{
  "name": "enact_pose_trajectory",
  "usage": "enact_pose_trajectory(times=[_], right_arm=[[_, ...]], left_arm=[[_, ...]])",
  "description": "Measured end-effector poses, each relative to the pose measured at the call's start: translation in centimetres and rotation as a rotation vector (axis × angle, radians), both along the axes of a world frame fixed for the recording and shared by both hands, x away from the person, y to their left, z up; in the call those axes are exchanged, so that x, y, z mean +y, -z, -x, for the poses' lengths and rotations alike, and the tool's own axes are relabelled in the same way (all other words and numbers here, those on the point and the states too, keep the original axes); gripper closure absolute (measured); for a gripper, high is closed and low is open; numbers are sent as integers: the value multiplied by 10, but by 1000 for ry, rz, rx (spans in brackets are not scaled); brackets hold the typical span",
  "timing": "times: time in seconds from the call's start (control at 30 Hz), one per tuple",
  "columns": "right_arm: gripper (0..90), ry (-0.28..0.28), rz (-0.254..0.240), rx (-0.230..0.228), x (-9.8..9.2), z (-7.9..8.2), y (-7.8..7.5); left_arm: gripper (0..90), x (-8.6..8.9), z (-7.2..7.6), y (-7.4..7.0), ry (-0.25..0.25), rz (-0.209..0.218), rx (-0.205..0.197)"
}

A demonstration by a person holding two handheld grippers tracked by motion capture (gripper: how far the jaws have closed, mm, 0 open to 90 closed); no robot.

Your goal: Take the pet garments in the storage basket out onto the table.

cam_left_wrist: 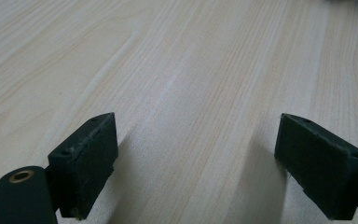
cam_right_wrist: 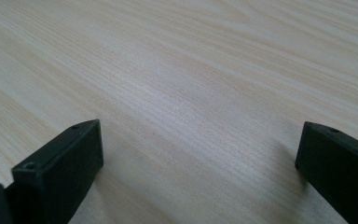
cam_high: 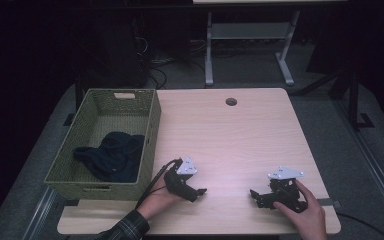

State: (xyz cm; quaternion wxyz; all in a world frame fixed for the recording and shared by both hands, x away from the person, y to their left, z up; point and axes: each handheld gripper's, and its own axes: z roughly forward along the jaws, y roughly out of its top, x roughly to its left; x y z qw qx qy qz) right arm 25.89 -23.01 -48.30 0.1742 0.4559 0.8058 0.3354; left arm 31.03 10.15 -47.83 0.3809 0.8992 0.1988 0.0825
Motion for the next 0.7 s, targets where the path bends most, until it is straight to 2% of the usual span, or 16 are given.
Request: enact_pose_trajectory(times=[0.37, 0.43, 0.7], right_arm=[[5, 3, -2, 2, 0, 0, 0], [5, 3, -2, 3, 0, 0, 0], [5, 3, -2, 3, 0, 0, 0]], left_arm=[[126, -1, 1, 0, -11, 7, 0], [128, -1, 0, -1, -7, -9, 6], [137, -1, -2, -4, -26, -29, 16]])
